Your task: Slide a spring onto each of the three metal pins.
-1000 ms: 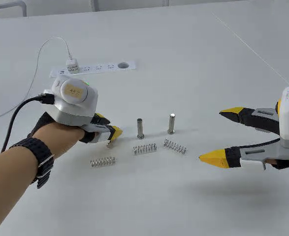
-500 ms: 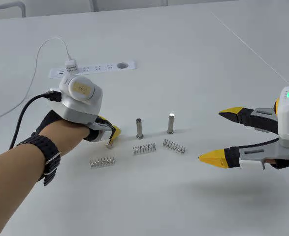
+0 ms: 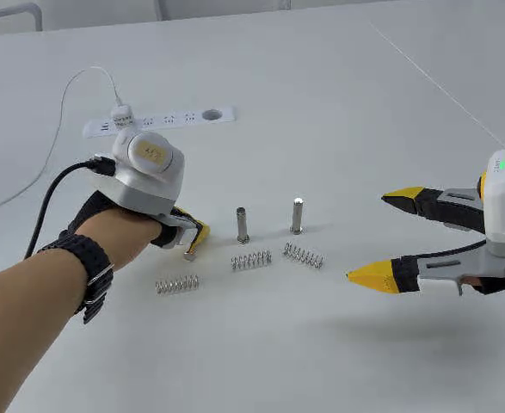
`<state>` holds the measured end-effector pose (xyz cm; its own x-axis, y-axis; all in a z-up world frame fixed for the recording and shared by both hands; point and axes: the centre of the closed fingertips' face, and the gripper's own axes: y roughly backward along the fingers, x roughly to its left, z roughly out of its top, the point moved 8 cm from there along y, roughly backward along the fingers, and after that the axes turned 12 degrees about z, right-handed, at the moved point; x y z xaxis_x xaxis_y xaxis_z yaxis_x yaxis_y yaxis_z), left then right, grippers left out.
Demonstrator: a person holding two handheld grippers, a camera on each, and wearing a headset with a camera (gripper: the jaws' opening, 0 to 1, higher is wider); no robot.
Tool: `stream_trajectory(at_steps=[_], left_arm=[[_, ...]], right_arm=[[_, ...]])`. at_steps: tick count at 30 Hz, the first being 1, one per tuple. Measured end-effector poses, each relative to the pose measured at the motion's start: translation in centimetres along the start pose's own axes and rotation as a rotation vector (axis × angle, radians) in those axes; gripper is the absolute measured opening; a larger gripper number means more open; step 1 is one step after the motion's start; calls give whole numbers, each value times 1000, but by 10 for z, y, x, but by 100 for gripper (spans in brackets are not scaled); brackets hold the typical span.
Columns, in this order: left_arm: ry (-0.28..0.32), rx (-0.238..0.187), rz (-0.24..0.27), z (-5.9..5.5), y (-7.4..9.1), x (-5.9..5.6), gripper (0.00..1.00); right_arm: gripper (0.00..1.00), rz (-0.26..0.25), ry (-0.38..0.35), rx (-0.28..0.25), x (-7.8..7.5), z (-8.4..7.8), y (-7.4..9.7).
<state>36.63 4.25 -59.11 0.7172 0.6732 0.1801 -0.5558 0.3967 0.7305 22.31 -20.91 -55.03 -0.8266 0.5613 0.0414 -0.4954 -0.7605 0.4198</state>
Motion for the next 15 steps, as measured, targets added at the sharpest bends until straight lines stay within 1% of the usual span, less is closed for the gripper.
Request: stream_trajectory(at_steps=[15], left_arm=[[-3,18,7,1,0,0,10]], right_arm=[[77,0,-6,-2,0,0,0]])
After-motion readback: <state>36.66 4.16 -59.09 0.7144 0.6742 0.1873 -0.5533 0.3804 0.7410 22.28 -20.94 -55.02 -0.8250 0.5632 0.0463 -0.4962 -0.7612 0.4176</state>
